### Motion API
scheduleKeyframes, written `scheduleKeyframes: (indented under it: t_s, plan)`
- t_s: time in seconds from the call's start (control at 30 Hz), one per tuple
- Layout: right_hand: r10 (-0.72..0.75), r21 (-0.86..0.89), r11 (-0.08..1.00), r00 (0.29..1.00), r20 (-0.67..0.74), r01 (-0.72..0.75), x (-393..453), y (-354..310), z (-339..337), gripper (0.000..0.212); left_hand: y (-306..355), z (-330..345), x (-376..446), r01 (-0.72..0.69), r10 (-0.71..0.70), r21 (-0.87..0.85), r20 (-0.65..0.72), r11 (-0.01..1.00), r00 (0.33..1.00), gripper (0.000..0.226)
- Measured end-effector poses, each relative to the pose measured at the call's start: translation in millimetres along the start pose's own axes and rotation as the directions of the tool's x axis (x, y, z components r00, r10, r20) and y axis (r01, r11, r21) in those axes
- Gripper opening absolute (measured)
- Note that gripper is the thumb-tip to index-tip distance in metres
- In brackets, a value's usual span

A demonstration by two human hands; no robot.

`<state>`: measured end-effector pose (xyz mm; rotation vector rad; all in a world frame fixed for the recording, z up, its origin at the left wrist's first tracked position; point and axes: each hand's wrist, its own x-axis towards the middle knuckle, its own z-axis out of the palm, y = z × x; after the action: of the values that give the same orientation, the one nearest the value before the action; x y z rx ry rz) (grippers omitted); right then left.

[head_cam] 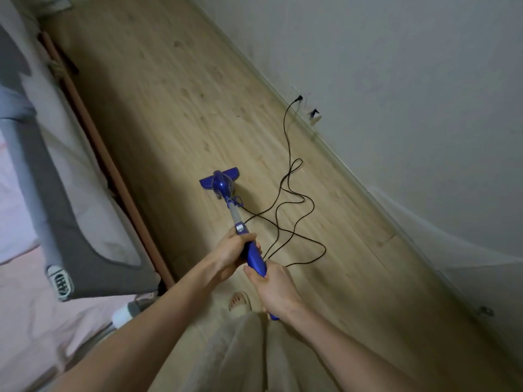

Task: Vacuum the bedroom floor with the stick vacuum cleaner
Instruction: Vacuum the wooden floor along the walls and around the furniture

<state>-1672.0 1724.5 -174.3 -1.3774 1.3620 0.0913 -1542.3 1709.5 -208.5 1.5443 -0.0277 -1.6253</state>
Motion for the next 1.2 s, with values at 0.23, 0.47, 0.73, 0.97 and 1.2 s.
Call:
scheduleKeyframes:
  t_s: [0.23,0.47,0.73,0.97,1.2]
  plan:
    - [0.025,-0.156,0.988,0.989,0.143,-0.002,53.4,-11.3,16.9,0.037,7.0,-30.4,47.5,0.045,-0.048,-0.049,-0.065,0.998,0.997,0.021]
    - [0.107,-0.285,0.958,0.960,0.258,-0.030,142.9,26.5,-4.5,0.033,-6.4,-19.5,121.7,-0.014,0.021,0.030,-0.252,0.999,0.968,0.021]
    - [0.030,-0.429,0.902,0.989,0.147,0.037,267.0,96.3,-52.6,0.015,-64.6,-11.3,206.1,-0.128,0.173,0.129,-0.437,0.983,0.883,0.035]
    - [-0.096,-0.598,0.772,0.970,0.224,0.214,415.5,156.2,-34.2,0.021,-148.0,-29.4,316.1,-0.153,0.212,0.152,-0.534,0.976,0.818,0.033]
    - [-0.128,-0.722,0.431,0.829,0.544,0.541,538.3,256.7,54.4,0.041,-240.4,-70.4,438.0,-0.125,0.210,0.185,-0.576,0.975,0.790,0.029]
